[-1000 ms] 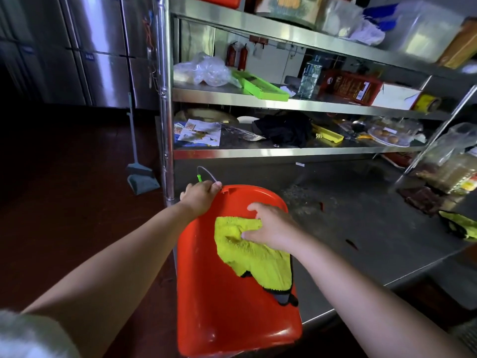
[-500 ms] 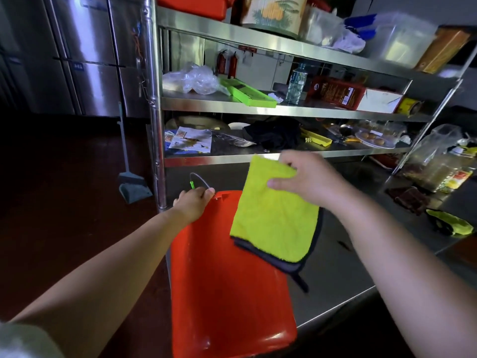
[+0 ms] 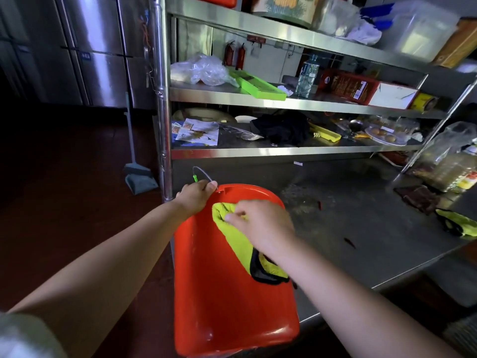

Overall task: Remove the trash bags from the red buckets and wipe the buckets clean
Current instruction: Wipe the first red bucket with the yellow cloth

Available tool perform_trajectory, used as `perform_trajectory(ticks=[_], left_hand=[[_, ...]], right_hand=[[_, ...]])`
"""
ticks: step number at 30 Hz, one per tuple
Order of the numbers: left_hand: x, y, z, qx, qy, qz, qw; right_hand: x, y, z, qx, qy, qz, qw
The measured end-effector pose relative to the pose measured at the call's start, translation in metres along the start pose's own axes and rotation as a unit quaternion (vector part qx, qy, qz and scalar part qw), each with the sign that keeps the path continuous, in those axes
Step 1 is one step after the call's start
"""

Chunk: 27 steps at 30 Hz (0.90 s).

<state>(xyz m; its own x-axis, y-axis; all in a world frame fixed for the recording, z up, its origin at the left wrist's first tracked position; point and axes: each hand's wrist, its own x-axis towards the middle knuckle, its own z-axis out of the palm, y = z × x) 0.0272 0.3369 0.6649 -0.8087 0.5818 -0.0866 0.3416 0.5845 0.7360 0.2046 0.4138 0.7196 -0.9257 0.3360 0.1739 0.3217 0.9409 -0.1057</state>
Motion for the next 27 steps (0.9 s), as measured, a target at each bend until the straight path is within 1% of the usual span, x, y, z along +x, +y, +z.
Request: perform_trajectory(ticks=[2,3,4,6,7,10,12,15,18,21,22,23,24,25,27], left_hand=[[0.002,-0.003,-0.001,-0.008,-0.006,0.001,1.000],[0.002,-0.004,0.000,-0.012,-0.008,0.005,1.000],[0.003,-0.004,0.001,-0.014,-0.009,0.010,1.000],[0.005,-0.004,0.003,-0.011,-0.006,0.015,1.000],[0.005,-0.004,0.003,-0.006,-0.005,0.015,1.000],[0.008,-0.005,0.003,-0.003,-0.004,0.014,1.000],[0.009,-0.008,0.003,-0.016,-0.006,0.015,1.000],[0.010,-0.011,0.002,-0.030,-0.009,0.018,0.999],[0.011,-0.008,0.004,-0.025,-0.008,0.022,0.999],[0.011,-0.006,0.006,-0.023,-0.006,0.023,0.999],[0.012,-0.007,0.006,-0.029,-0.007,0.025,0.999],[0.012,-0.008,0.006,-0.035,-0.009,0.028,0.999],[0.013,-0.009,0.005,-0.040,-0.012,0.029,0.999],[0.013,-0.009,0.005,-0.043,-0.014,0.028,0.999],[0.013,-0.010,0.004,-0.047,-0.017,0.025,0.998]], right_hand=[[-0.002,0.018,-0.001,0.029,0.127,0.008,0.991],[-0.005,0.025,0.000,0.055,0.166,-0.009,0.985],[-0.008,0.031,0.003,0.085,0.174,-0.043,0.980],[-0.016,0.034,0.016,0.124,0.132,-0.117,0.976],[-0.020,0.032,0.025,0.128,0.106,-0.136,0.977],[-0.028,0.026,0.047,0.106,0.056,-0.148,0.982],[-0.031,0.021,0.053,0.072,0.068,-0.138,0.985],[-0.032,0.014,0.053,0.050,0.126,-0.105,0.985],[-0.029,0.010,0.052,0.074,0.170,-0.093,0.978],[-0.021,0.001,0.047,0.148,0.172,-0.069,0.971],[-0.019,-0.005,0.046,0.172,0.156,-0.077,0.970],[-0.018,-0.011,0.045,0.172,0.126,-0.094,0.972],[-0.018,-0.015,0.044,0.144,0.097,-0.122,0.977],[-0.017,-0.015,0.043,0.104,0.085,-0.158,0.978],[-0.012,-0.005,0.043,0.052,0.066,-0.234,0.968]])
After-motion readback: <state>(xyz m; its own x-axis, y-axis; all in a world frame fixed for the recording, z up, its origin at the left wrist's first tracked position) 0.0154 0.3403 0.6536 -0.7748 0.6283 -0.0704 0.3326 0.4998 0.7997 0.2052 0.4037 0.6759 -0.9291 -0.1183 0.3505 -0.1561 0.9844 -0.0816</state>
